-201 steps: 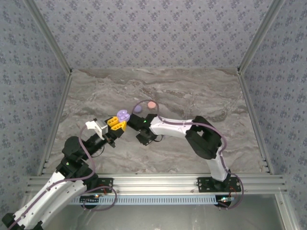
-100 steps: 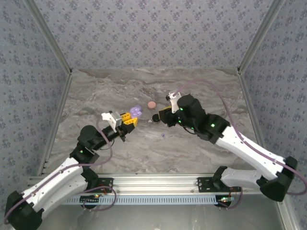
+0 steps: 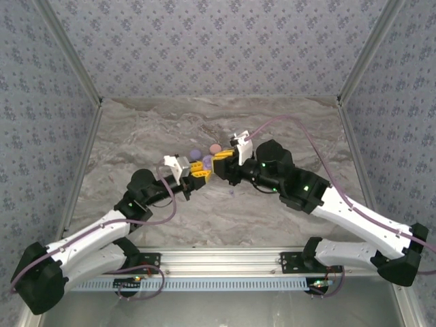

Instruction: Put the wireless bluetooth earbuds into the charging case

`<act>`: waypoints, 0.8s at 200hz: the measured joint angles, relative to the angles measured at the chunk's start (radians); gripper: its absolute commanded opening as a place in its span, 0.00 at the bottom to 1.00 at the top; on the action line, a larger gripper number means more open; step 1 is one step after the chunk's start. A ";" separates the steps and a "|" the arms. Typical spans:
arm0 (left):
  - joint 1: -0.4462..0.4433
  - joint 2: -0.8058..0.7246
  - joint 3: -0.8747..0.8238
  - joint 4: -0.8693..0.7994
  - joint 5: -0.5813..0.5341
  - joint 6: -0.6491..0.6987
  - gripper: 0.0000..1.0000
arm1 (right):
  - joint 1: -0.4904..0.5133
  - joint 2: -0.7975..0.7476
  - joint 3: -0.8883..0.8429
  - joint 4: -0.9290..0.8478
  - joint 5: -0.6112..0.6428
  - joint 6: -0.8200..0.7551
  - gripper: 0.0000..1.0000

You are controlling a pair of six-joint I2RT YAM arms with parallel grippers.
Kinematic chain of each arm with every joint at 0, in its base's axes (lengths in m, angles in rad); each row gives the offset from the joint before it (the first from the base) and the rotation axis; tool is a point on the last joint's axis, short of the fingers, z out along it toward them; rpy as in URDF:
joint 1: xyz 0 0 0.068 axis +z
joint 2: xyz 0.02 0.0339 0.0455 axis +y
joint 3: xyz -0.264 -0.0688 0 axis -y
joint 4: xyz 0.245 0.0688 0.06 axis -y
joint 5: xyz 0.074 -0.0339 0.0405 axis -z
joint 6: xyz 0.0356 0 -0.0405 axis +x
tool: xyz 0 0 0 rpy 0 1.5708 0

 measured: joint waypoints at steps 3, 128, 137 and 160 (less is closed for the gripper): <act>0.000 0.001 0.001 0.004 0.000 0.000 0.00 | 0.002 0.005 0.000 0.002 0.000 0.000 0.26; -0.004 0.000 0.002 0.014 0.000 0.001 0.00 | 0.016 0.066 0.000 0.007 0.056 0.001 0.26; -0.004 0.000 0.002 0.014 0.000 0.001 0.00 | 0.016 0.073 0.000 0.007 0.057 0.001 0.26; -0.004 -0.002 0.002 0.014 0.000 0.001 0.00 | 0.016 0.092 0.000 0.006 0.063 0.001 0.26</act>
